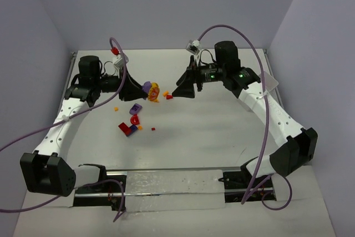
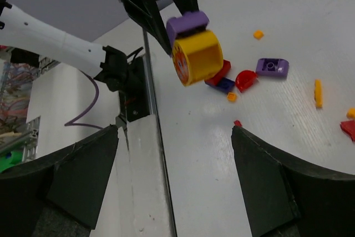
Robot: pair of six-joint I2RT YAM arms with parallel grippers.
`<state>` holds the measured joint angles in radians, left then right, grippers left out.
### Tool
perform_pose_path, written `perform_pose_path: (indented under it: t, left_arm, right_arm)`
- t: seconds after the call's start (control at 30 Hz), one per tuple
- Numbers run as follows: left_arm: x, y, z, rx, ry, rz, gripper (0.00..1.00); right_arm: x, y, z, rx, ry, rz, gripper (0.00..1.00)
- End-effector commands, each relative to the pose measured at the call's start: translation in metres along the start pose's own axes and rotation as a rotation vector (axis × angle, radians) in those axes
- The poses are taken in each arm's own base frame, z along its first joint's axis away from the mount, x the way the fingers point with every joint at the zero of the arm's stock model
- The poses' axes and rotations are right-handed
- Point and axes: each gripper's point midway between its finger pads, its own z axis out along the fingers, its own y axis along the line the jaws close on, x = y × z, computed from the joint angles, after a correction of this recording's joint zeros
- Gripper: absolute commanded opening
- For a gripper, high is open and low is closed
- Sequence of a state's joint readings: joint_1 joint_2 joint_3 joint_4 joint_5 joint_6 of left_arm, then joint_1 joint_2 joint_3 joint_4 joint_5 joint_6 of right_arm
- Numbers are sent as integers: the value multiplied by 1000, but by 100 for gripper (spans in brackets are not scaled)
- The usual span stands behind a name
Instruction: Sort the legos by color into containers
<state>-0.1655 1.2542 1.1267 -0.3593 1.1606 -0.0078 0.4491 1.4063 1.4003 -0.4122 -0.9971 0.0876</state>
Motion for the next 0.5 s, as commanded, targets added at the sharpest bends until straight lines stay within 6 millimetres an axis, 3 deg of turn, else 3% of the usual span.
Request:
perform_pose_path:
  t: [0.0, 0.17, 0.47]
  left_arm:
    - [-1, -36, 5, 150, -4, 98, 0]
    - [6, -53, 8, 185, 4, 113, 0]
    - [8, -68, 10, 226, 14, 137, 0]
  right_arm:
    - [3, 20, 15, -68, 46, -18, 88]
    - [16, 19, 30, -85, 100, -11, 83]
    - [21, 28, 42, -144, 140, -5, 79]
